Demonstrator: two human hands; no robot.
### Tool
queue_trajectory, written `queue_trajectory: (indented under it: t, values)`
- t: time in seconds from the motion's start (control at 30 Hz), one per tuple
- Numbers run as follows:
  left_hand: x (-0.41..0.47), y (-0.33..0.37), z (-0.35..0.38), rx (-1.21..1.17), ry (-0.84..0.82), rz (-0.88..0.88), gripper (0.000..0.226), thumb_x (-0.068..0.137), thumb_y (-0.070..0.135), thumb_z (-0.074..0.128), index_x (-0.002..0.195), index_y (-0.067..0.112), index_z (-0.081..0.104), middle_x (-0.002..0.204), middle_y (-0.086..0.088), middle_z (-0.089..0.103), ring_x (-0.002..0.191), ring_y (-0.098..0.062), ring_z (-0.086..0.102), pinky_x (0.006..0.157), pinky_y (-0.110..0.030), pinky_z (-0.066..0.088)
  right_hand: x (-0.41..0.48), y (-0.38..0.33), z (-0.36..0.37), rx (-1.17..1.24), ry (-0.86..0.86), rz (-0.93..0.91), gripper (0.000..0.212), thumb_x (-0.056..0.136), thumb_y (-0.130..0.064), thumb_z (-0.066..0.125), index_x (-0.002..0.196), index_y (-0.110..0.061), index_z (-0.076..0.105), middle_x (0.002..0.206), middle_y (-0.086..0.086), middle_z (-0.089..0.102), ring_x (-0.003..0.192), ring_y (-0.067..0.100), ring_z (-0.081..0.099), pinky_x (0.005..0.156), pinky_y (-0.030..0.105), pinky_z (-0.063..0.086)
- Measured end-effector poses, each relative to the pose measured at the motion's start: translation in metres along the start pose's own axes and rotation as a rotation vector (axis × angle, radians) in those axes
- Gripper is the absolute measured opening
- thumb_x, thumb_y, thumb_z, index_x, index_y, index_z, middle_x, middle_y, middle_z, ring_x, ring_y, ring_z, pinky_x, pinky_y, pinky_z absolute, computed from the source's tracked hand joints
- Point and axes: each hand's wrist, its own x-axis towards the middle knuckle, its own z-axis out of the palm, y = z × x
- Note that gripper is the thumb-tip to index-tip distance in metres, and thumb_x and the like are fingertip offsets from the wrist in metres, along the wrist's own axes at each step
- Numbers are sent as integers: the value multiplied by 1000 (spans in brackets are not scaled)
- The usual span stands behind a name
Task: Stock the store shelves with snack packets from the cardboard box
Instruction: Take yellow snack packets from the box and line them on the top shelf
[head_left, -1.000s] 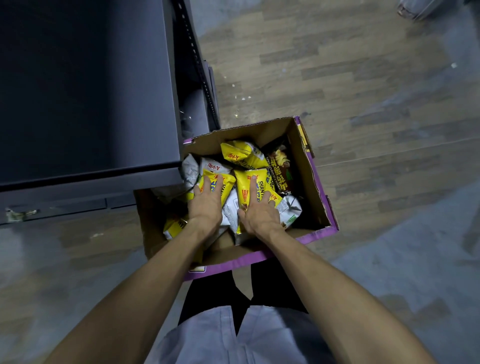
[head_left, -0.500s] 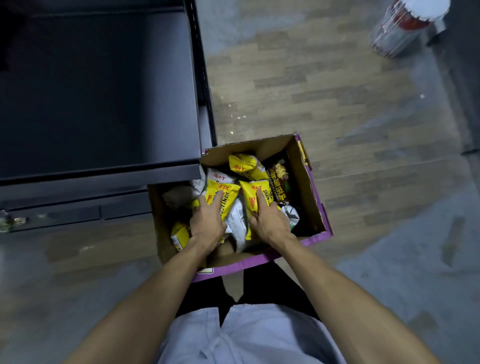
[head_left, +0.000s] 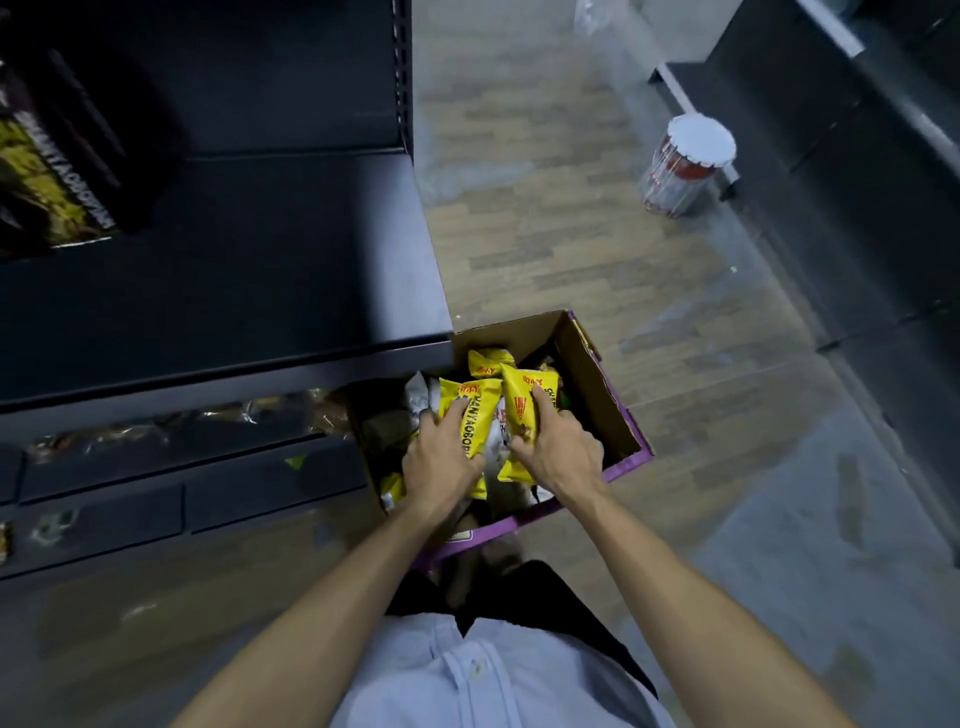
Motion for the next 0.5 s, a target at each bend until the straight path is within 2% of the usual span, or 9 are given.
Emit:
queue_trajectory:
  t: [0.13, 0.33, 0.5]
  values:
    - [-26, -3, -9, -55, 56, 29, 72, 81, 34, 70, 144, 35, 37, 125, -8, 46, 108, -34, 57, 83, -40, 48, -27, -5, -7, 26, 61, 19, 80, 84, -49, 59, 153, -35, 21, 121, 11, 58, 106, 35, 61, 81, 40, 47]
    - [-75, -10, -21, -119, 155, 14, 70, 75, 36, 71, 138, 38, 40, 109, -2, 47, 98, -30, 59, 75, -36, 48, -72, -2, -11, 84, 140, -58, 81, 84, -53, 59, 153, -36, 21, 116, 11, 60, 103, 33, 61, 80, 40, 48]
    - [-113, -20, -35, -333, 186, -28, 72, 68, 42, 76, 133, 37, 46, 116, 1, 59, 107, -21, 59, 89, -39, 50, -114, -8, -22, 106, 231, -198, 80, 84, -51, 57, 153, -34, 21, 113, 8, 62, 101, 30, 62, 78, 40, 47]
